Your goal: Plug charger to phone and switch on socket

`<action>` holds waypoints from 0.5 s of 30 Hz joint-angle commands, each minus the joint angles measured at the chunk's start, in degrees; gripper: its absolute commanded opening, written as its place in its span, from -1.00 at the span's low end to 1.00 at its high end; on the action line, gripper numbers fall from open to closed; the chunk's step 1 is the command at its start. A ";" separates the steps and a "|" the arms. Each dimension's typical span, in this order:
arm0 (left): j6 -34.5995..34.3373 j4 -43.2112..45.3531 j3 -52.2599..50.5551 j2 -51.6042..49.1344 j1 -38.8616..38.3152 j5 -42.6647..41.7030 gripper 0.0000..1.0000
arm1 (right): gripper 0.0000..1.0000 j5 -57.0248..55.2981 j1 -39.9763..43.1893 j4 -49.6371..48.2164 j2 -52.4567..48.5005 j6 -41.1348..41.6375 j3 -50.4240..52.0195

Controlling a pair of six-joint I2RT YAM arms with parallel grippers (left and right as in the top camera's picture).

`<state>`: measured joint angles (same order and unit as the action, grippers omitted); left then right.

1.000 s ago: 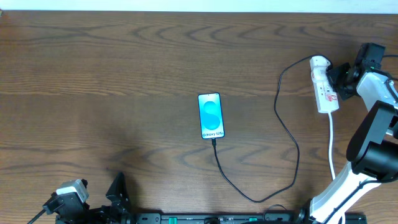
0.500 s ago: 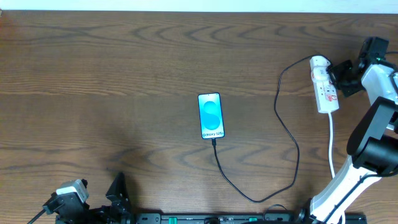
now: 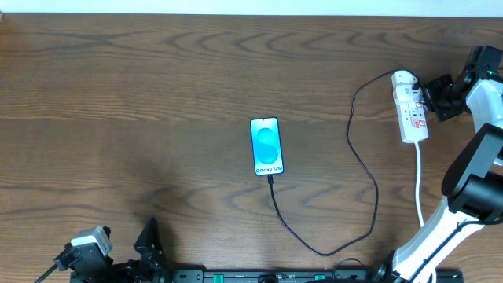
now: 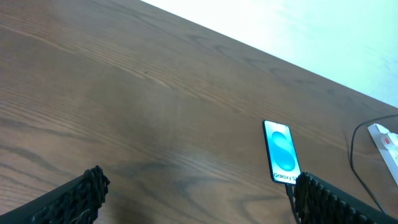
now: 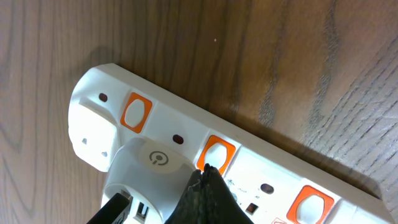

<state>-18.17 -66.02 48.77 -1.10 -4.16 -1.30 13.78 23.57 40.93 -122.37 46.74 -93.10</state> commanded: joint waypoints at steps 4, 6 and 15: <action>-0.07 0.13 -0.17 0.52 0.31 0.55 0.95 | -0.98 4.02 -0.81 -0.76 -0.50 1.05 -1.92; -0.07 0.11 -0.17 0.52 0.31 0.55 0.95 | -0.98 3.74 -1.18 -0.85 -1.62 1.03 -1.92; -0.07 0.11 -0.17 0.52 0.31 0.55 0.95 | -0.98 5.46 -3.43 -1.03 -8.59 -0.74 -1.92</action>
<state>-18.17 -66.02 48.77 -1.10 -4.16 -1.30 13.54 23.40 40.95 -125.99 47.00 -95.04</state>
